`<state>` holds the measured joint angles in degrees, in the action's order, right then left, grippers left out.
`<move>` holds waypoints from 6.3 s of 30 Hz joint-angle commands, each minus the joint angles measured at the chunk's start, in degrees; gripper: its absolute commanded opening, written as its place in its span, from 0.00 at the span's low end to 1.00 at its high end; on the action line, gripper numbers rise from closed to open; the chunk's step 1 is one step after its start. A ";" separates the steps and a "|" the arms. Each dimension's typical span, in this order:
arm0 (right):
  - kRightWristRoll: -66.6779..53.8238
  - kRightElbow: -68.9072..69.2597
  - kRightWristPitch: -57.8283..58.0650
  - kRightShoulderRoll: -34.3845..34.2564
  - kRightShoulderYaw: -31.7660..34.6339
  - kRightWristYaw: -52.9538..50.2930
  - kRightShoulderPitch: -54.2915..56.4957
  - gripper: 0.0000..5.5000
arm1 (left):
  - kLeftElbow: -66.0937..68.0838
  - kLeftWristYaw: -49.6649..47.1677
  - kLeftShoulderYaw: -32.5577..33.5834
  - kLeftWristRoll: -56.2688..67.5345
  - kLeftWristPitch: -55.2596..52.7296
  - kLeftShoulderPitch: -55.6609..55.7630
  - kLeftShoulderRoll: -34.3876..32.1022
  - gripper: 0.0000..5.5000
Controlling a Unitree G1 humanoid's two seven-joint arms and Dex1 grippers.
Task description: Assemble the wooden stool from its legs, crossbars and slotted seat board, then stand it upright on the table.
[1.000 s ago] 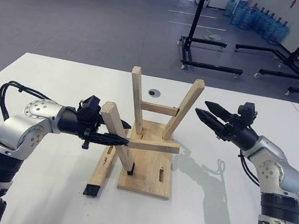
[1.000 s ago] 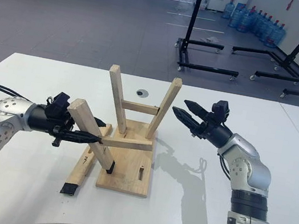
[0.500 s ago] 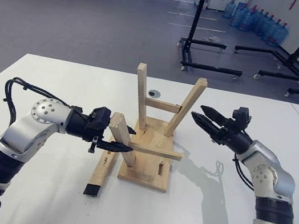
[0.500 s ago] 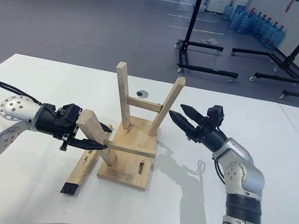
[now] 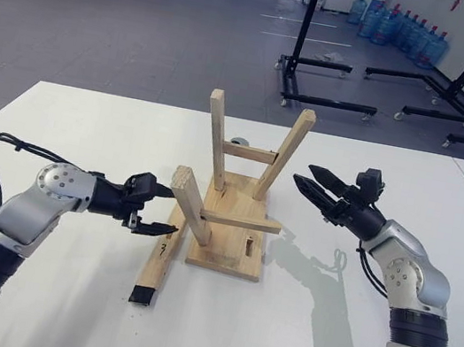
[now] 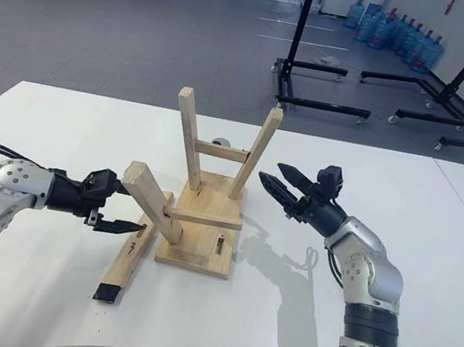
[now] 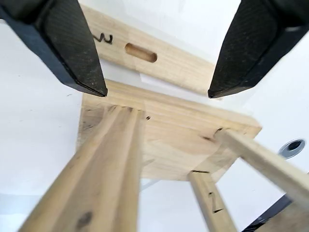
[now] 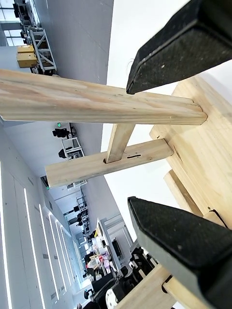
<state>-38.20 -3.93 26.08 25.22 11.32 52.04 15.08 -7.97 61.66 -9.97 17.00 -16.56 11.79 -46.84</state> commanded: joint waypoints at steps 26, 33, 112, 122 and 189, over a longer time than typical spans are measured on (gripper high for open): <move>-3.83 15.77 3.83 -3.42 1.31 -12.08 -14.43 0.71 | -22.12 -44.88 0.85 -5.25 -39.90 -17.39 22.01 0.74; -3.14 15.75 3.14 -3.61 0.89 -12.37 -14.82 0.71 | -17.01 -41.65 4.96 -5.86 -36.18 -19.08 17.11 0.71; -19.88 5.95 8.29 1.47 6.29 6.45 16.04 0.37 | 0.43 -6.22 23.40 35.44 -18.55 2.25 25.97 0.66; -10.39 3.07 6.33 7.82 0.01 17.12 3.38 0.37 | 0.08 -13.46 31.73 40.51 -18.32 1.05 24.08 0.67; 11.60 -3.29 -17.99 5.11 -19.02 21.59 4.92 0.52 | 9.09 -8.96 17.20 26.93 -12.52 5.49 28.06 0.67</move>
<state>-27.00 -6.91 7.75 30.22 -8.52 74.06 19.77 1.65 52.58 7.35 44.47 -28.60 17.25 -18.27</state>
